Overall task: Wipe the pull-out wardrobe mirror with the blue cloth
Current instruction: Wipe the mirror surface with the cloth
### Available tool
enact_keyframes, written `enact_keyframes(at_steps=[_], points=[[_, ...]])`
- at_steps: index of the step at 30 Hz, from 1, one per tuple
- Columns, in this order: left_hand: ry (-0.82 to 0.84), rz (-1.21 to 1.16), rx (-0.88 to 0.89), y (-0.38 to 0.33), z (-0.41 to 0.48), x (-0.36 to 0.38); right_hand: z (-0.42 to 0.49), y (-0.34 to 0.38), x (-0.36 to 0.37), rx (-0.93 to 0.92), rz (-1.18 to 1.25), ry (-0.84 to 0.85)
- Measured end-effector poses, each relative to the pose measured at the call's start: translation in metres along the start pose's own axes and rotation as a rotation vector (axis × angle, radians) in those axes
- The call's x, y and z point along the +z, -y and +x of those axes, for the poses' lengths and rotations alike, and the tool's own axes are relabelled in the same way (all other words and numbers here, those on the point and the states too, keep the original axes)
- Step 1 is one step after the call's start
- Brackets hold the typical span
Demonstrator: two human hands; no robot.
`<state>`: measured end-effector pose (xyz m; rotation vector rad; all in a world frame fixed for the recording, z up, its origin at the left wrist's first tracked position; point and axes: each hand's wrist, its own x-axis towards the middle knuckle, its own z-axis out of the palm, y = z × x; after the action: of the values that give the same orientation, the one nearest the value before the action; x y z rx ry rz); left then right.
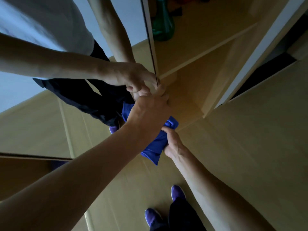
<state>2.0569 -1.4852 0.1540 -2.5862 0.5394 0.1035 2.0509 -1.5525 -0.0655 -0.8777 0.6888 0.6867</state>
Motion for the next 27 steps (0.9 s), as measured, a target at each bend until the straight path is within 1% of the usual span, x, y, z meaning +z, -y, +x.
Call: enact_keyframes(at_steps=[7, 13, 15, 18, 20, 27], points=[[-0.017, -0.008, -0.007, 0.000, 0.002, 0.004, -0.004, 0.030, -0.008, -0.136, -0.122, -0.135], [-0.032, -0.018, -0.009, 0.000, 0.003, 0.003, -0.012, 0.051, -0.011, -0.220, -0.211, -0.172], [-0.021, -0.029, -0.010, -0.001, 0.002, 0.002, -0.016, 0.056, -0.011, -0.253, -0.238, -0.159], [-0.003, 0.037, -0.015, -0.003, -0.002, -0.001, -0.025, 0.065, -0.011, -0.260, -0.263, -0.131], [-0.024, 0.059, -0.041, -0.004, -0.002, -0.001, -0.033, 0.073, -0.008, -0.260, -0.281, -0.101], [0.014, -0.058, -0.066, -0.003, 0.003, -0.001, -0.063, 0.108, 0.004, -0.326, -0.320, 0.075]])
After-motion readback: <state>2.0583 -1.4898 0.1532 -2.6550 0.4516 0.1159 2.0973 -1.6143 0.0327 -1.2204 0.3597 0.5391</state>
